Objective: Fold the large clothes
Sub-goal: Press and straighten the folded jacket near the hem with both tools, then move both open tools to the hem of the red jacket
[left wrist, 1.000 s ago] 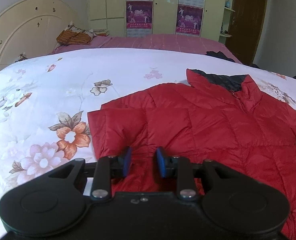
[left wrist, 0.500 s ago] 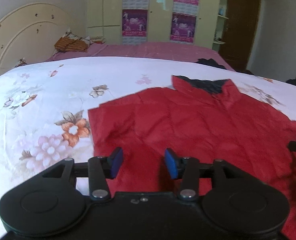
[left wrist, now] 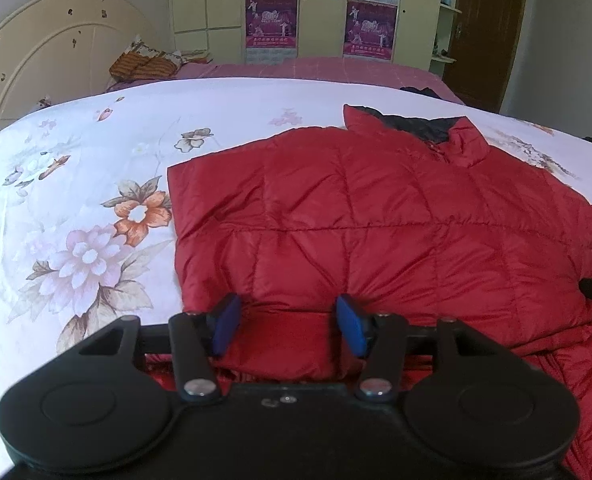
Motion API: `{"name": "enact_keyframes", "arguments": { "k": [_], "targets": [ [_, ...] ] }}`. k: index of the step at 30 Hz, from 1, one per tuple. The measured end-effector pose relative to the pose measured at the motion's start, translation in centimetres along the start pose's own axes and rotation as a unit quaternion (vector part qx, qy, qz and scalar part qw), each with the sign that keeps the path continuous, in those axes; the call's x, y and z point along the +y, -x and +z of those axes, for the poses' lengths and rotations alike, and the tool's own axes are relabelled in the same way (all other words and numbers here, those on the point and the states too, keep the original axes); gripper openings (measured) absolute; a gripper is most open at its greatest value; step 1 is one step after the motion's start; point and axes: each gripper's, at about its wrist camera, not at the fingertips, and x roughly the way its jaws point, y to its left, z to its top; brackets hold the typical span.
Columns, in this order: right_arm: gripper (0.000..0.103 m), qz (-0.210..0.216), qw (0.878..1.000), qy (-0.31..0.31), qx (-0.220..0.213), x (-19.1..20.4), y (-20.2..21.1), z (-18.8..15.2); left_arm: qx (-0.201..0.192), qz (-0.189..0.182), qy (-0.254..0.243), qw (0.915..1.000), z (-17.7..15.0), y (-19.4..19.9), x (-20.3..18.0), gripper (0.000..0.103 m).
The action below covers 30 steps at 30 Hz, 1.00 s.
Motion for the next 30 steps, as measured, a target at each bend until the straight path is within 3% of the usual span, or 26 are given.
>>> {"name": "enact_keyframes", "arguments": {
  "k": [6,13,14,15,17,19,30],
  "targets": [
    [0.058,0.013,1.000,0.003,0.003,-0.4,0.2,0.3,0.011,0.026,0.011,0.9995,0.3,0.3,-0.2,0.066],
    [0.060,0.032,0.999,-0.014,-0.010,-1.3,2.2,0.9,0.008,0.038,0.023,0.9990,0.7,2.3,-0.4,0.069],
    [0.062,0.034,0.999,-0.018,-0.015,-1.5,2.8,0.9,0.006,0.036,0.022,0.9991,0.7,2.8,-0.5,0.070],
    [0.076,0.038,0.999,-0.021,-0.018,-1.6,3.4,0.9,0.005,0.034,0.020,0.9992,0.7,3.4,-0.6,0.072],
    [0.094,0.043,0.998,-0.027,-0.030,-1.7,4.7,0.7,0.001,0.028,0.016,0.9995,0.6,4.4,-0.8,0.074],
    [0.094,0.043,0.998,-0.024,-0.040,-1.6,6.1,0.5,-0.003,0.021,0.011,0.9997,0.5,5.5,-0.9,0.078],
    [0.094,0.041,0.998,-0.019,-0.043,-0.1,12.4,-4.1,-0.011,-0.021,-0.003,0.9997,-2.9,10.2,-0.1,0.081]
  ]
}}
